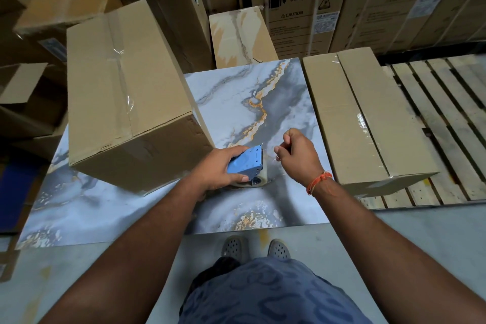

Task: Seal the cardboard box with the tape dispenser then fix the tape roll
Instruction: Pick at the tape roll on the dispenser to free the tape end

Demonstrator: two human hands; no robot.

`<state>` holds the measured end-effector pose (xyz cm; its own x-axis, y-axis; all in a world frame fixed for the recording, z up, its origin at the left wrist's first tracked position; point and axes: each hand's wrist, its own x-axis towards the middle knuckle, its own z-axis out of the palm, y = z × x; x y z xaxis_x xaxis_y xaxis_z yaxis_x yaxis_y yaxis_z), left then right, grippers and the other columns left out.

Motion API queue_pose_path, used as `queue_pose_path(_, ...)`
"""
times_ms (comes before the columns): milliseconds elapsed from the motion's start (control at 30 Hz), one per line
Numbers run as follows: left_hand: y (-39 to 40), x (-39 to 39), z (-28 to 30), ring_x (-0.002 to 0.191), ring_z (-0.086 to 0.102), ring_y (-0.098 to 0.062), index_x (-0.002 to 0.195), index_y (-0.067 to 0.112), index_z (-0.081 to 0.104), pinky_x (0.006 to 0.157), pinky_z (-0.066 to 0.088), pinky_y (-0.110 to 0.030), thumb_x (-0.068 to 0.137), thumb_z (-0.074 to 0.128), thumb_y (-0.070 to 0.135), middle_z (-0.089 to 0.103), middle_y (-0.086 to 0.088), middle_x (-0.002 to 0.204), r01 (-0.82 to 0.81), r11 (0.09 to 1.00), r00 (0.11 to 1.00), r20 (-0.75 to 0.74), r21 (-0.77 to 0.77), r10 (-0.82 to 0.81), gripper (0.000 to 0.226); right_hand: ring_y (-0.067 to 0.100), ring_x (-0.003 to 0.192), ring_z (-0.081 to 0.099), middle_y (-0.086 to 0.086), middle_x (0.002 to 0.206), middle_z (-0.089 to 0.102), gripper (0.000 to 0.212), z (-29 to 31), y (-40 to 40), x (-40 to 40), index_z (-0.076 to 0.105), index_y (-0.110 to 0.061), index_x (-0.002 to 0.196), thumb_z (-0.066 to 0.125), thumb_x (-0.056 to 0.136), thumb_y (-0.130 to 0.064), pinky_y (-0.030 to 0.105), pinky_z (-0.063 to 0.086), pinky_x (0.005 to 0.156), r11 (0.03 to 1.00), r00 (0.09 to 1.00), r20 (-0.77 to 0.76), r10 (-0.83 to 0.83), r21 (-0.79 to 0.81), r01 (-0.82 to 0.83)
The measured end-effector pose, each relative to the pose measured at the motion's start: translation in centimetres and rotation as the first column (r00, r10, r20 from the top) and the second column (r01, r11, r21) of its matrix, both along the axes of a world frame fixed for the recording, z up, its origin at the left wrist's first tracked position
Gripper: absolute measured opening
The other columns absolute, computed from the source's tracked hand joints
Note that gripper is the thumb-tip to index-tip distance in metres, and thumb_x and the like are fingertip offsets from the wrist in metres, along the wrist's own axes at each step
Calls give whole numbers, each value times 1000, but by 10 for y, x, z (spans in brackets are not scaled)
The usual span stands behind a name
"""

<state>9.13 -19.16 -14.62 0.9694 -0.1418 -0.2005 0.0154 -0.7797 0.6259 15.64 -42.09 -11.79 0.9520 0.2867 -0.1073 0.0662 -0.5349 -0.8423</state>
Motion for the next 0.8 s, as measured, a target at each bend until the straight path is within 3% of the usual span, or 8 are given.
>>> queue_pose_path(500,1,3,6,109,66,-15,140,40,54,95,55,-43,71,83,51,69,12,123,-24,998,1000,2,60,24,75,45,79,65,35,84,64,39,16,-5,6,30,-23,75,58,93,-1,36,48,66,999,999,-26,19,45,-18)
queue_pose_path(600,-2,3,2,111,64,-15,139,42,51,96,54,-44,73,81,54,67,12,124,4,1000,1000,-29,23,-4,73,27,66,60,20,77,55,38,16,-4,8,31,-22,77,56,94,2,25,46,60,996,996,-86,20,89,-12)
queue_pose_path(667,-7,0,-3,114,60,-16,141,44,47,97,52,-45,77,76,61,62,9,127,55,998,998,-30,30,-54,73,17,63,59,14,76,53,36,14,-3,8,32,-21,78,54,94,3,27,46,63,992,991,-130,18,128,-1)
queue_pose_path(800,-19,-15,-14,120,52,-17,149,44,38,105,46,-45,82,69,62,51,6,130,-11,1000,999,-37,-18,10,76,15,62,58,8,74,53,32,13,0,8,33,-20,80,52,95,2,27,46,64,985,984,-176,13,174,18)
